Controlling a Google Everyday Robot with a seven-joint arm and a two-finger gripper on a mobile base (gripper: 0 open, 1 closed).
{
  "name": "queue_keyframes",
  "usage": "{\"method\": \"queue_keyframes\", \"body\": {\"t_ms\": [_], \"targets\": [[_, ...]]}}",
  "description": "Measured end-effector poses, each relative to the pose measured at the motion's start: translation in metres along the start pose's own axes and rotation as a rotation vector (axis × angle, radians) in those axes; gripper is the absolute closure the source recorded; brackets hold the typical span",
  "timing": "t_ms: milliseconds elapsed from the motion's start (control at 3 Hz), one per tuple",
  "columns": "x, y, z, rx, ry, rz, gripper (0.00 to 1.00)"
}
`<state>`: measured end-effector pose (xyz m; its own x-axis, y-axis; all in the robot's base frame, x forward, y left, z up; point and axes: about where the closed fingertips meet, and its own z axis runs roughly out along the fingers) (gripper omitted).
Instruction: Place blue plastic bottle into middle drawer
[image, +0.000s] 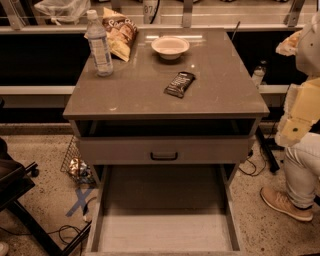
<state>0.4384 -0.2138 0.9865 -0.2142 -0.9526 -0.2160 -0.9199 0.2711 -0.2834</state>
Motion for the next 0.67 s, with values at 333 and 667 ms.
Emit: {"method": "queue_keyframes", "body": {"t_ms": [333,667], "targets": [[0.0,0.0,0.0,0.0,0.0,0.0,0.0],[-0.022,-0.02,0.008,0.025,-0.076,-0.004,0.0]]}}
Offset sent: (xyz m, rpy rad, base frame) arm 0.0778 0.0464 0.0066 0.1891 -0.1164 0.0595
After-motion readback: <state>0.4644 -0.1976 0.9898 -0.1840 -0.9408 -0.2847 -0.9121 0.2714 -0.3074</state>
